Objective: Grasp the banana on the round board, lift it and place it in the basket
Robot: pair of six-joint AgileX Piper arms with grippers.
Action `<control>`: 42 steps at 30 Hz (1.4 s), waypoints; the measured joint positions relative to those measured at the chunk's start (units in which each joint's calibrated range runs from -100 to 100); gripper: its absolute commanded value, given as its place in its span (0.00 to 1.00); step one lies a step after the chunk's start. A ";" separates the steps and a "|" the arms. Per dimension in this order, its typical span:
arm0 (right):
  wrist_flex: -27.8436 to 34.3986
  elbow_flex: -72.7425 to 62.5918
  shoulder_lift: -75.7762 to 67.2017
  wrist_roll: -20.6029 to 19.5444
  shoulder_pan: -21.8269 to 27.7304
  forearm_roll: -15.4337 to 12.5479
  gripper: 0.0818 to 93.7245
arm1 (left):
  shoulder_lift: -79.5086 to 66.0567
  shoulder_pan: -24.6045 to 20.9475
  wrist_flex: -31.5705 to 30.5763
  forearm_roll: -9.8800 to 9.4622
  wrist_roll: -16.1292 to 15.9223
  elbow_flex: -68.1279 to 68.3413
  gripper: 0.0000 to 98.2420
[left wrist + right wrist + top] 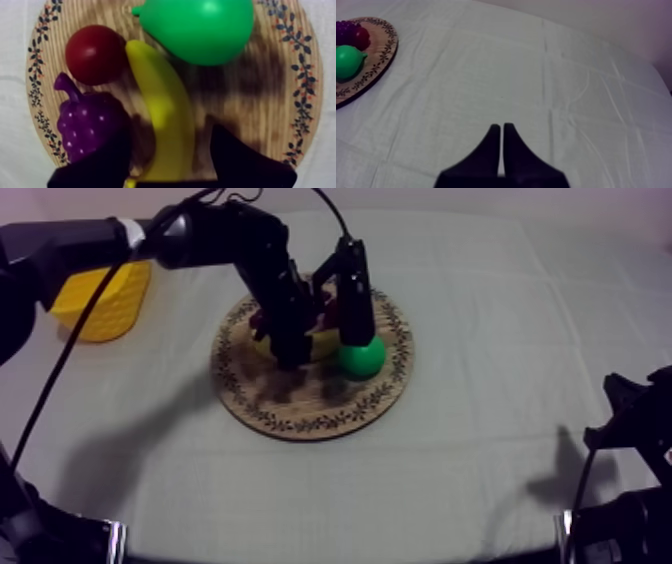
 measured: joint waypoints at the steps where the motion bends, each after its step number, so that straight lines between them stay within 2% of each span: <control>1: 0.00 0.00 0.00 0.00 0.00 0.00 0.00 | 0.56 -0.10 0.15 0.07 -0.08 -0.66 0.61; 14: 0.00 0.00 0.00 0.00 0.00 0.00 0.00 | 5.85 -0.34 1.75 0.61 -0.36 -3.70 0.57; 22: 0.00 0.00 0.00 0.00 0.00 0.00 0.00 | 7.45 -0.17 1.81 0.86 -0.79 -4.23 0.30; 26: 0.00 0.00 0.00 0.00 0.00 0.00 0.00 | 8.02 -0.04 2.49 0.92 -0.75 -4.84 0.23; 35: 0.00 0.00 0.00 0.00 0.00 0.00 0.00 | 7.01 -0.06 2.73 0.92 -0.67 -4.74 0.21; 42: 0.00 0.00 0.00 0.00 0.00 0.00 0.00 | -1.69 -0.71 5.06 0.87 -0.45 -3.07 0.21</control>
